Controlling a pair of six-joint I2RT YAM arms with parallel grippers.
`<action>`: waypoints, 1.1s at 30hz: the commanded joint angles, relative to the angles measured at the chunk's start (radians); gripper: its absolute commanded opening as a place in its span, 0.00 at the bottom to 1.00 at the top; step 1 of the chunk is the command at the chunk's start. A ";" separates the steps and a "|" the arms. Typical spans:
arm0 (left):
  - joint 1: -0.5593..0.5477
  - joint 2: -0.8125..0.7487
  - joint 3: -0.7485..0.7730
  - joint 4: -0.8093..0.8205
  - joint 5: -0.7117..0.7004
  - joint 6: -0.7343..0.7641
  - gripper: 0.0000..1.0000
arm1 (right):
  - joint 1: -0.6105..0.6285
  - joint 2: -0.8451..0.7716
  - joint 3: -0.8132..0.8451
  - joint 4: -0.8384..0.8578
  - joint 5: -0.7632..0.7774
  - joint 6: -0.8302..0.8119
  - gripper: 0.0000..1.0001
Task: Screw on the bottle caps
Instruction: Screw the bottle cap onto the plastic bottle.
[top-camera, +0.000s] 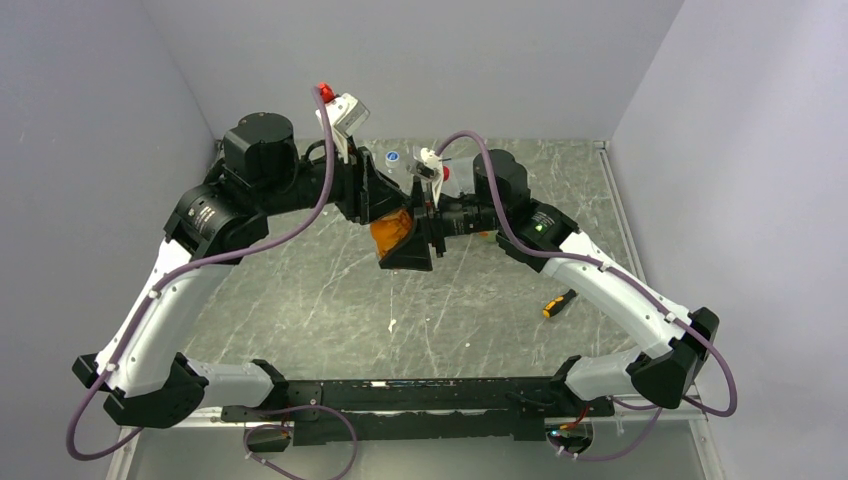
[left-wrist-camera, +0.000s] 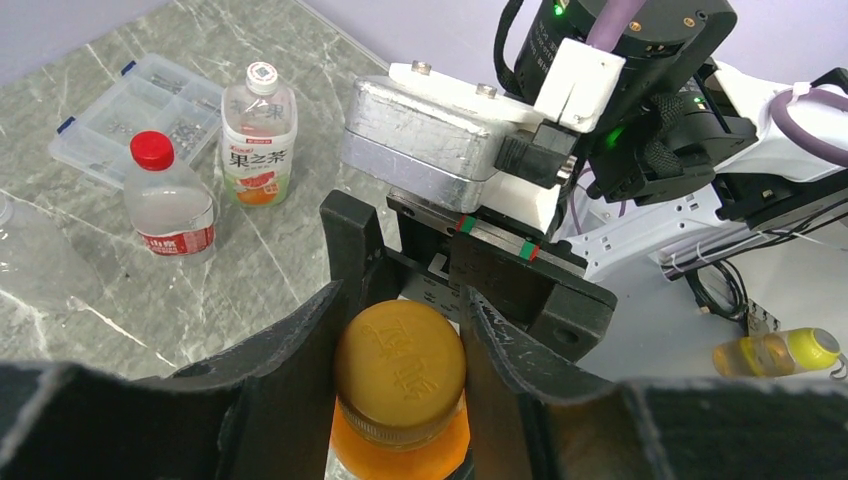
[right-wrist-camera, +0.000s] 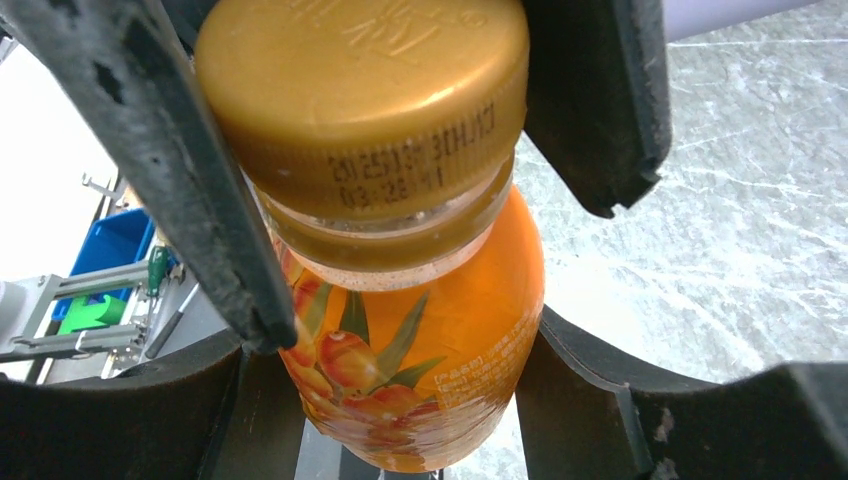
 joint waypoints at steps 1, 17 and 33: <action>-0.004 0.021 0.047 -0.054 0.001 0.011 0.49 | 0.004 -0.012 0.055 0.113 0.018 -0.040 0.11; -0.004 -0.020 0.050 0.016 -0.062 0.015 0.90 | 0.008 -0.008 0.035 0.088 0.064 -0.070 0.11; -0.004 -0.118 -0.029 0.111 -0.227 0.004 0.96 | 0.029 -0.009 0.005 0.072 0.207 -0.108 0.12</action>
